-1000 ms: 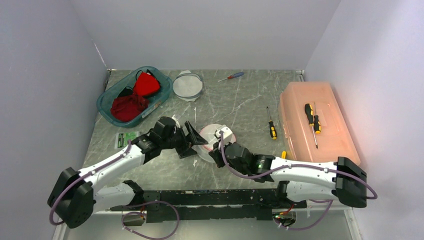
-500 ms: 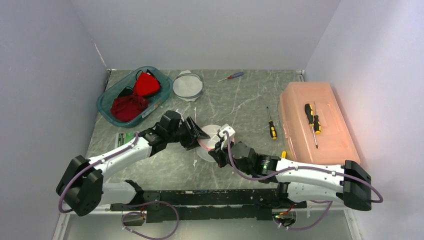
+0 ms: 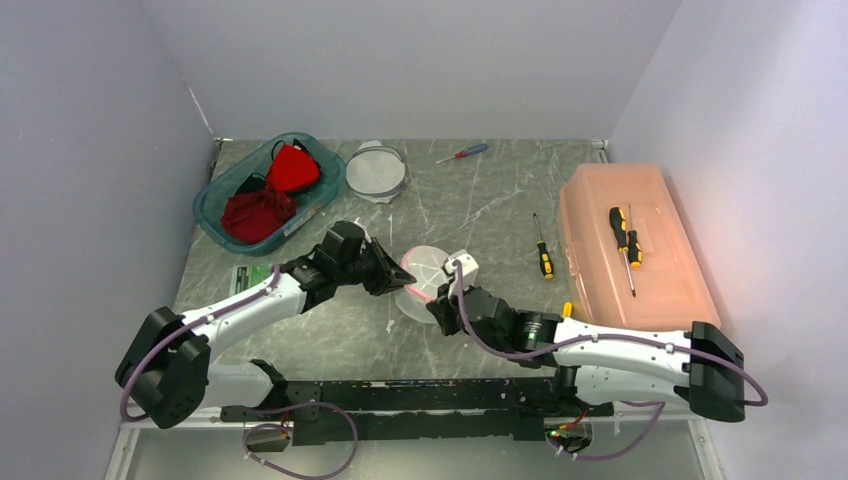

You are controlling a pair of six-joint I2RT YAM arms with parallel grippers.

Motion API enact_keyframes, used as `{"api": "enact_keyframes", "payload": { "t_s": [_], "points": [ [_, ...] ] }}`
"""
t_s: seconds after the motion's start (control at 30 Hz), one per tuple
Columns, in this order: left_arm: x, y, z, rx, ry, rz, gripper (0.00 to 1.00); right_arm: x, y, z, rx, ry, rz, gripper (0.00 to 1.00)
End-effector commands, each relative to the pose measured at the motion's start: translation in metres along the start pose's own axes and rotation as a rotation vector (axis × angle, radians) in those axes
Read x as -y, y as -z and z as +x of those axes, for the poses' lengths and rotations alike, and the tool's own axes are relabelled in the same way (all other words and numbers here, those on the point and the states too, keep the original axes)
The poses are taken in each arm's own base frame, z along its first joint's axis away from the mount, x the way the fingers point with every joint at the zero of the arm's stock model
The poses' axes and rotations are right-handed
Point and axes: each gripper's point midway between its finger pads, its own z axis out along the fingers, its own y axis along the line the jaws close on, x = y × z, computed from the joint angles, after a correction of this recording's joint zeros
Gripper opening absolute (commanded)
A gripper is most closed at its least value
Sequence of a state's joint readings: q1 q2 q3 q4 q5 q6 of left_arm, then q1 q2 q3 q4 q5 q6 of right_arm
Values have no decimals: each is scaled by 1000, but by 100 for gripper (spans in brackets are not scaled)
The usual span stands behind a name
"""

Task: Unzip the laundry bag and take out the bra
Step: Unzip the laundry bag at the center of the board.

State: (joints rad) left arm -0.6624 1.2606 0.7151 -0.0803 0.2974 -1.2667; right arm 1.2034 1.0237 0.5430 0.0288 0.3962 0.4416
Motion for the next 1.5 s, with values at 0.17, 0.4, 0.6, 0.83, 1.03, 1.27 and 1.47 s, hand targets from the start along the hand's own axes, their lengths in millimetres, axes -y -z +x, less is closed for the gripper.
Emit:
{"api": "enact_keyframes", "payload": {
  "t_s": [0.17,0.4,0.6,0.83,1.03,1.27,1.47],
  "points": [
    [-3,2,-15,23,-24,17,3,58,21,20,-11,-74,239,0],
    [13,2,-10,-40,-92,88,3,85,24,11,44,-191,318,0],
    [38,3,-6,-153,-219,225,3,45,37,-26,171,-74,57,0],
    [82,1,-8,-299,-446,346,6,21,52,-47,197,-6,-60,0],
    [57,-16,-26,-290,-410,217,52,21,35,-34,159,-31,-37,0],
    [10,16,-47,-77,-334,-78,84,19,16,-27,131,-72,-4,0],
    [-18,73,-48,100,-244,-253,94,10,3,-35,119,-60,-6,0]
  ]
}}
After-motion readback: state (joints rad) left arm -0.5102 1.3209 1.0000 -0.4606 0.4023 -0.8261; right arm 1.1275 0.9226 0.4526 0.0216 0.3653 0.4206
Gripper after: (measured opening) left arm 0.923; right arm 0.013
